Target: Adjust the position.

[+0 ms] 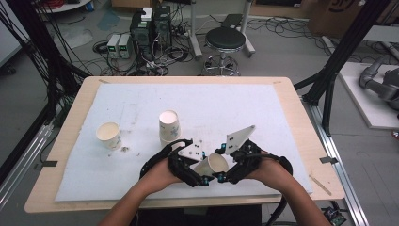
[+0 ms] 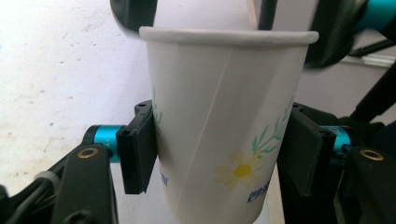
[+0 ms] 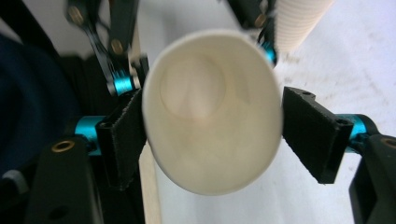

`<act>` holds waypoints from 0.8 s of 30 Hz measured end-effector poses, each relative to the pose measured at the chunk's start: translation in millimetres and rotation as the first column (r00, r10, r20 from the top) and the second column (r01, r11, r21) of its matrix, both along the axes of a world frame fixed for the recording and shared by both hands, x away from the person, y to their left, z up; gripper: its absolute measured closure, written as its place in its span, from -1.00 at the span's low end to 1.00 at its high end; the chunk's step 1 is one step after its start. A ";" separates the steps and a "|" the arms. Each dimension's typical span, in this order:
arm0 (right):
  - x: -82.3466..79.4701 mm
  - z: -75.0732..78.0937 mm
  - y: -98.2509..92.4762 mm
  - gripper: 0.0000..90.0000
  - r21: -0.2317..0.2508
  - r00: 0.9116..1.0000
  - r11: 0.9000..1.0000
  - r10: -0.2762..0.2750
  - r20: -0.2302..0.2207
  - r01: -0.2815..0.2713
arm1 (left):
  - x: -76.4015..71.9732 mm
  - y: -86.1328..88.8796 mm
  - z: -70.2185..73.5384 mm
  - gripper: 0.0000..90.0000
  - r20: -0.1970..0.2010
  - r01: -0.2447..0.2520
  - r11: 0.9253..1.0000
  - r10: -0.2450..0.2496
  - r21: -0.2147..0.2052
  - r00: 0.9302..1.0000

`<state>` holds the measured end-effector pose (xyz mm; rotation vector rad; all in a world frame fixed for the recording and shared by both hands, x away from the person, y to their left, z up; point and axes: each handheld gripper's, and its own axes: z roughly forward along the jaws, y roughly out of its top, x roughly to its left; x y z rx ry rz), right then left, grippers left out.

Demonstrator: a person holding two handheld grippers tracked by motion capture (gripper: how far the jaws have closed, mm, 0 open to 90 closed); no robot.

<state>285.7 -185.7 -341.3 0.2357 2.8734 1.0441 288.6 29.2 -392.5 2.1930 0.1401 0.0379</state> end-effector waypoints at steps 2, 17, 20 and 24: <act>-0.1 1.6 -6.9 -0.50 0.069 1.000 0.997 -0.022 -0.012 0.022 | 0.9 2.2 -4.3 -0.25 -0.018 -0.016 1.000 0.016 -0.024 1.000; -11.4 -8.2 -74.3 -0.52 0.360 0.964 0.900 -0.265 0.006 0.245 | 5.3 18.8 -17.3 -0.29 -0.022 -0.166 0.958 0.166 -0.233 0.986; -14.6 -12.7 -85.4 -0.52 0.388 0.945 0.874 -0.326 0.021 0.293 | 6.4 22.2 -18.4 -0.29 -0.019 -0.199 0.936 0.202 -0.291 0.979; -18.0 -19.6 -97.4 -0.52 0.406 0.920 0.848 -0.390 0.044 0.340 | 6.8 25.7 -18.3 -0.29 0.001 -0.232 0.907 0.248 -0.352 0.969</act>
